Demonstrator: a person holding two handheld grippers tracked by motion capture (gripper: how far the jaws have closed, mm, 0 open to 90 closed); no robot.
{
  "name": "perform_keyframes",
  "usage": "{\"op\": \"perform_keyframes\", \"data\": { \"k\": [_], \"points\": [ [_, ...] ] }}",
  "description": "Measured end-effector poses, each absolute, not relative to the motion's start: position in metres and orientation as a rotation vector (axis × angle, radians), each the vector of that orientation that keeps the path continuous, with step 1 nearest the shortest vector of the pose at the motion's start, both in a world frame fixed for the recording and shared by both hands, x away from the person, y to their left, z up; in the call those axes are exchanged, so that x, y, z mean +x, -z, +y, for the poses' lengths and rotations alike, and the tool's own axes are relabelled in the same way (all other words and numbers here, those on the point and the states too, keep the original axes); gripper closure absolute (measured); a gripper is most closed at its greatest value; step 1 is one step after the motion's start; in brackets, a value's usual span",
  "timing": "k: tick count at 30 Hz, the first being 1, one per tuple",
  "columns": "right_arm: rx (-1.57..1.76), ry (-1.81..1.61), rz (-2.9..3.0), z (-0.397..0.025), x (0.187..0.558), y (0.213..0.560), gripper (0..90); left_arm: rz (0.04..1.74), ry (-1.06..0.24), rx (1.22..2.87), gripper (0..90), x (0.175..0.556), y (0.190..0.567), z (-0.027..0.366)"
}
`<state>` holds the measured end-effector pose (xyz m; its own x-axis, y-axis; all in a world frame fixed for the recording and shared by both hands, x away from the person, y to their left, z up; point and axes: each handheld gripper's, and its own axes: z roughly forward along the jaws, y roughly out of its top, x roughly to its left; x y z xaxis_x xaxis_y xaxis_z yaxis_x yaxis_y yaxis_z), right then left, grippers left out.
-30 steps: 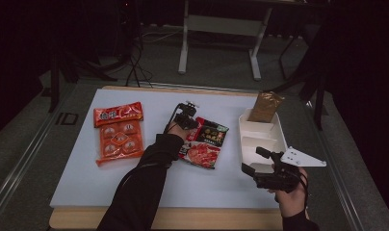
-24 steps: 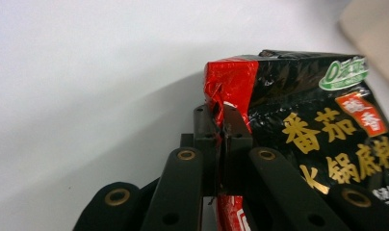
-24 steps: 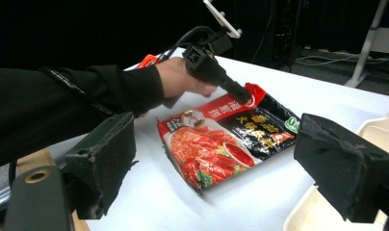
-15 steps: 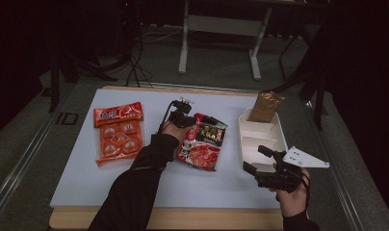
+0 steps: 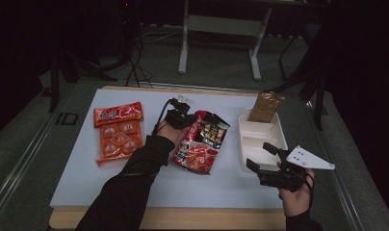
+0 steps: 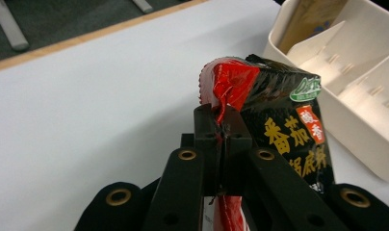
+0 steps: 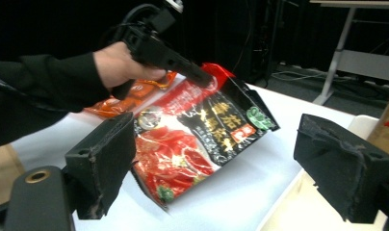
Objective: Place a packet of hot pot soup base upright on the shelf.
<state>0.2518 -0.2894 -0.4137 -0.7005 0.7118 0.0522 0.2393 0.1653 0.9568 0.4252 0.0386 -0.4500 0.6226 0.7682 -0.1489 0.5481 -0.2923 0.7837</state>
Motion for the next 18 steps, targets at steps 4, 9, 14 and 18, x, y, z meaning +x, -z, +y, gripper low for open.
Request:
{"op": "perform_keyframes", "data": {
  "k": [4, 9, 14, 18],
  "points": [
    [0.907, -1.526, 2.044, -0.288, 0.252, 0.412, 14.0, 1.012, -0.320, 1.957, 88.5, 0.417, 0.442, 0.042],
    [0.895, -1.532, 2.062, -0.286, 0.254, 0.412, 14.0, 0.978, -0.313, 1.917, 88.4, 0.406, 0.436, 0.046],
    [0.913, -1.534, 2.061, -0.286, 0.257, 0.411, 13.5, 0.947, -0.304, 1.873, 88.3, 0.395, 0.427, 0.050],
    [0.905, -1.515, 2.055, -0.285, 0.262, 0.405, 10.1, 0.929, -0.304, 1.860, 88.3, 0.389, 0.420, 0.053]
  ]
}}
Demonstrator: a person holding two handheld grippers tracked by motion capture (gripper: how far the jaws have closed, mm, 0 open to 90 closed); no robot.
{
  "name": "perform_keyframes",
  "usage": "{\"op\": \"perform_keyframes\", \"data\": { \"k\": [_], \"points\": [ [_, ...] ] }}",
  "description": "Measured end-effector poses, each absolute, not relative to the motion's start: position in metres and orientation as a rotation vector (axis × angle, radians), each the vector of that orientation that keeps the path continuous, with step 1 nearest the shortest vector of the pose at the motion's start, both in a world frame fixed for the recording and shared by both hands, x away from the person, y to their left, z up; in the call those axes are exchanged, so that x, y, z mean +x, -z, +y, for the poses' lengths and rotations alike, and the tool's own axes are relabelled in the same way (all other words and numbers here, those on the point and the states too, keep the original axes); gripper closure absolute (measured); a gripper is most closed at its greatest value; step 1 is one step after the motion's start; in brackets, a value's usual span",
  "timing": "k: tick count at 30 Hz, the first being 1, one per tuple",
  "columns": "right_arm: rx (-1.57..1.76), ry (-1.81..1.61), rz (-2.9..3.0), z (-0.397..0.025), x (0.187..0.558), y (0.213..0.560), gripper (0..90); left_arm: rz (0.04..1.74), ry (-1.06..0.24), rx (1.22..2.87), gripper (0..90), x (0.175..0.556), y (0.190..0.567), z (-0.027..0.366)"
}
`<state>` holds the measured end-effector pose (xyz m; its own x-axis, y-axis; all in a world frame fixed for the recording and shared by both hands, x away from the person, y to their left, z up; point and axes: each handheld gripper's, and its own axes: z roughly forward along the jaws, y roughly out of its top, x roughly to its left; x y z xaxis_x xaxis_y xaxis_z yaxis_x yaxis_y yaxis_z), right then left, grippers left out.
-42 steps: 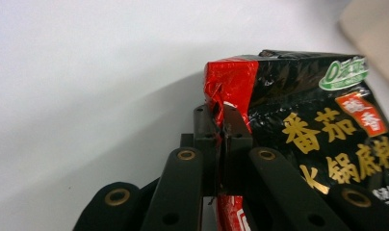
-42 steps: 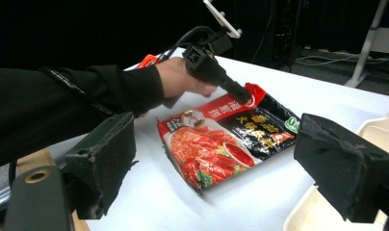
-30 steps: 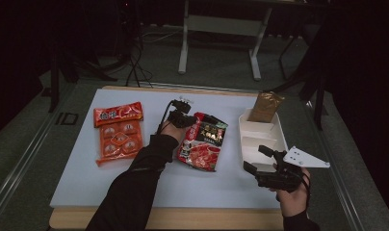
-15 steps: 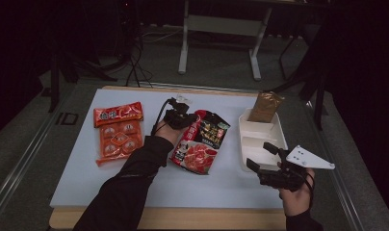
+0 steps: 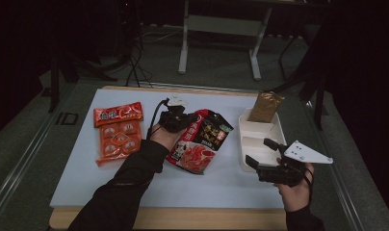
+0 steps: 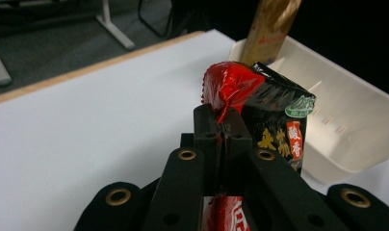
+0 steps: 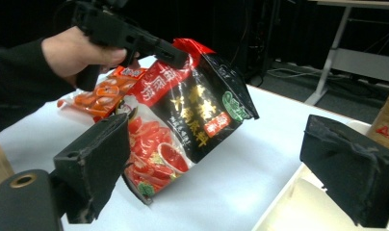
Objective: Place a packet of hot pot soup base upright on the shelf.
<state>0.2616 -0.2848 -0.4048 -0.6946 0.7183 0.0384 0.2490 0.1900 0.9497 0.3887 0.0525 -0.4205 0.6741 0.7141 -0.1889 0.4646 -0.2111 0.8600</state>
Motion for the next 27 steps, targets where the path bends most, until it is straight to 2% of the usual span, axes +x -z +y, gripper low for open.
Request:
{"op": "perform_keyframes", "data": {
  "k": [13, 18, 20, 22, 27],
  "points": [
    [1.005, -1.504, 2.105, -0.270, 0.285, 0.395, 14.1, 0.819, -0.256, 1.737, 88.1, 0.360, 0.398, 0.055],
    [1.024, -1.536, 2.131, -0.266, 0.296, 0.396, 21.1, 0.782, -0.204, 1.660, 88.1, 0.353, 0.396, 0.058],
    [1.022, -1.538, 2.140, -0.264, 0.298, 0.396, 25.4, 0.777, -0.183, 1.638, 88.1, 0.350, 0.396, 0.057],
    [1.019, -1.541, 2.153, -0.263, 0.300, 0.397, 38.5, 0.761, -0.161, 1.627, 88.1, 0.347, 0.397, 0.056],
    [1.015, -1.544, 2.192, -0.259, 0.301, 0.398, 49.7, 0.728, -0.141, 1.588, 88.1, 0.341, 0.395, 0.053]
  ]
}}
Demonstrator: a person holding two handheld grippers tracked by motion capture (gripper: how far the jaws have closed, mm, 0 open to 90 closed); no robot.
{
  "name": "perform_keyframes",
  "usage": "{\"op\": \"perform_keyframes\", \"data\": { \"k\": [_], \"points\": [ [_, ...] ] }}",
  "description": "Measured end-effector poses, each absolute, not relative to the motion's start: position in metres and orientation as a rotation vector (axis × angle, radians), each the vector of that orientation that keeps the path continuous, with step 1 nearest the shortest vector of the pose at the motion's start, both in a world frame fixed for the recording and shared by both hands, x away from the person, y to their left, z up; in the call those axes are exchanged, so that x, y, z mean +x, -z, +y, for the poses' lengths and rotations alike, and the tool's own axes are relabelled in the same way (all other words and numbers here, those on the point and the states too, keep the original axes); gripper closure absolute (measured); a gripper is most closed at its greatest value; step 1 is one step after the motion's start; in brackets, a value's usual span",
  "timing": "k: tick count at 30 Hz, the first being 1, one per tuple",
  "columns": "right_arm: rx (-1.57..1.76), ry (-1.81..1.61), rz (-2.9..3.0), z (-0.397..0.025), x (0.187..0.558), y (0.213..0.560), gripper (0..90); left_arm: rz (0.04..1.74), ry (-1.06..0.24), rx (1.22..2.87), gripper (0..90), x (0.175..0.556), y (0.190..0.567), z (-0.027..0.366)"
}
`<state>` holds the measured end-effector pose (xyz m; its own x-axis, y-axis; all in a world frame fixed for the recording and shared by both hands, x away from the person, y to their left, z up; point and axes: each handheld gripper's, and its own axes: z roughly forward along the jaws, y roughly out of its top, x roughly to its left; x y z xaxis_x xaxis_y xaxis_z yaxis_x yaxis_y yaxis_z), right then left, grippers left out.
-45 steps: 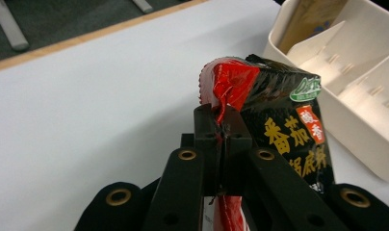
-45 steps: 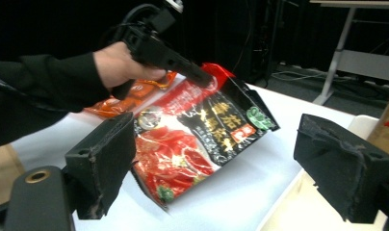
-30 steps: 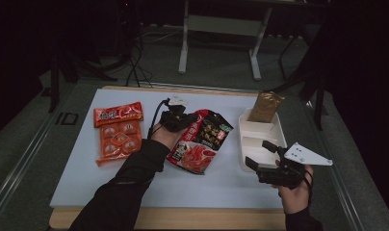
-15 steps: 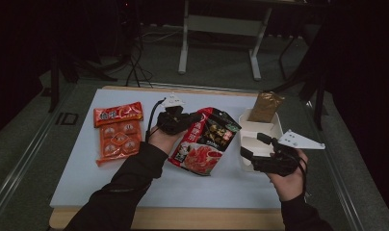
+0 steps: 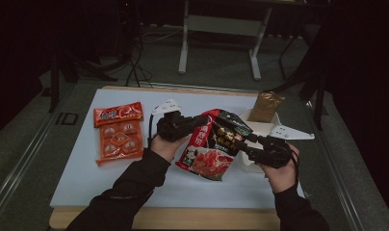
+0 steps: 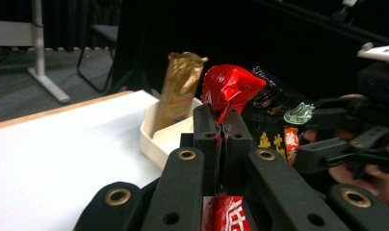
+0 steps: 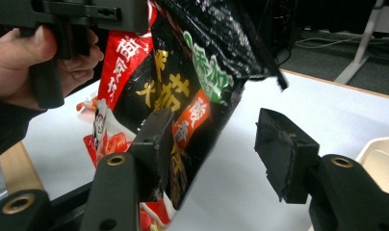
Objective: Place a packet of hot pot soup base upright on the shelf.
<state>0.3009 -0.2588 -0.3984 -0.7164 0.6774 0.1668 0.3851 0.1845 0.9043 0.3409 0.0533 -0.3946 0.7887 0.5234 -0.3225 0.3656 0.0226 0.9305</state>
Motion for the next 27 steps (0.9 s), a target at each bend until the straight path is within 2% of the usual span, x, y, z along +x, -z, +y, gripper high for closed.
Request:
{"op": "perform_keyframes", "data": {
  "k": [4, 6, 14, 20, 25, 27],
  "points": [
    [0.989, -1.607, 2.206, -0.259, 0.300, 0.394, 64.0, 0.705, -0.133, 1.577, 88.0, 0.340, 0.395, 0.053],
    [0.975, -1.614, 2.188, -0.259, 0.298, 0.390, 67.8, 0.699, -0.124, 1.557, 87.9, 0.339, 0.397, 0.053],
    [1.008, -1.695, 2.144, -0.260, 0.297, 0.381, 76.0, 0.689, -0.044, 1.533, 87.0, 0.343, 0.407, 0.059],
    [1.007, -1.662, 2.156, -0.261, 0.297, 0.375, 78.1, 0.654, -0.018, 1.558, 84.1, 0.343, 0.409, 0.060],
    [0.970, -1.654, 2.146, -0.263, 0.294, 0.368, 78.3, 0.631, -0.024, 1.601, 75.1, 0.344, 0.408, 0.061],
    [0.958, -1.641, 2.144, -0.263, 0.294, 0.367, 78.3, 0.629, -0.046, 1.614, 66.1, 0.344, 0.408, 0.062]
  ]
}}
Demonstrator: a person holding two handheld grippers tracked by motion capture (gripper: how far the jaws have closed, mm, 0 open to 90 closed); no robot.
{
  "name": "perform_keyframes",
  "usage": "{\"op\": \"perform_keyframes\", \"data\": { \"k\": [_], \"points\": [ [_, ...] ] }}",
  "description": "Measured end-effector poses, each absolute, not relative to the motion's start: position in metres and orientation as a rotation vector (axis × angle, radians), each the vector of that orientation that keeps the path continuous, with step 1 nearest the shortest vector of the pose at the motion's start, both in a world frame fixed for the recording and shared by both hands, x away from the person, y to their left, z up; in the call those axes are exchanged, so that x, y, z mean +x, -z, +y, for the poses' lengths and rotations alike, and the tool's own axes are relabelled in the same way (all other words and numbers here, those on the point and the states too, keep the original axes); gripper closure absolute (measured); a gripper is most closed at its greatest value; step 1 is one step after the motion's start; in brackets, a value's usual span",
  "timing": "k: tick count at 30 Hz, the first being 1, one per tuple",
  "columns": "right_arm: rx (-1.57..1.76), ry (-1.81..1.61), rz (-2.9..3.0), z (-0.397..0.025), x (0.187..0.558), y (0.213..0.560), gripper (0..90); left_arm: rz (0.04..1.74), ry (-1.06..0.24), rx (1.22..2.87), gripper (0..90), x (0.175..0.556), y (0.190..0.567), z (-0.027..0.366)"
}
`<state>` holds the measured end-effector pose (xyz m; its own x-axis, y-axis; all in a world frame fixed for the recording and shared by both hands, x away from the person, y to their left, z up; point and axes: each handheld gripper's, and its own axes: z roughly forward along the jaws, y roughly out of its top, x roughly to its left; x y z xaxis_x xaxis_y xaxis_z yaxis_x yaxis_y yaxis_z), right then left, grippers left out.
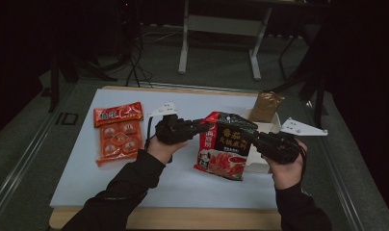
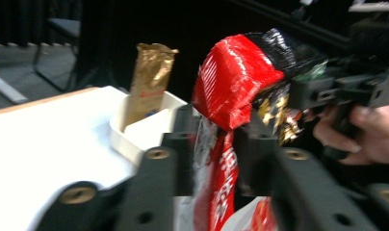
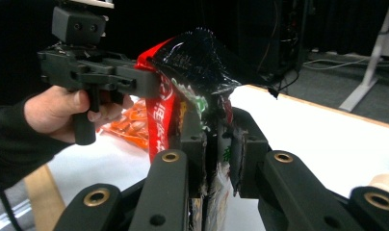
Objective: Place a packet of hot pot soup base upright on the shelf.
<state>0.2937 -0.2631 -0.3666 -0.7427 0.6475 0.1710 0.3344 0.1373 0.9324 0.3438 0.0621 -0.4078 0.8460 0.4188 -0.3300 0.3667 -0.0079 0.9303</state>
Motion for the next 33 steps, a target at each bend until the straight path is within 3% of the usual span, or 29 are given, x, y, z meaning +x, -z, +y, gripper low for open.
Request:
{"op": "perform_keyframes", "data": {
  "k": [6, 8, 14, 19, 33],
  "points": [
    [0.940, -1.631, 2.156, -0.265, 0.294, 0.363, 78.3, 0.600, -0.029, 1.624, 40.1, 0.342, 0.407, 0.066],
    [0.935, -1.631, 2.160, -0.265, 0.294, 0.362, 78.3, 0.599, -0.051, 1.638, 37.0, 0.340, 0.407, 0.066],
    [0.913, -1.623, 2.155, -0.264, 0.294, 0.357, 78.2, 0.603, -0.063, 1.629, 13.9, 0.335, 0.408, 0.072],
    [0.905, -1.624, 2.133, -0.269, 0.295, 0.349, 78.2, 0.612, -0.055, 1.664, 7.7, 0.327, 0.409, 0.076],
    [0.940, -1.593, 2.050, -0.292, 0.310, 0.328, 77.9, 0.608, -0.139, 1.742, 7.4, 0.290, 0.414, 0.100]
  ]
}}
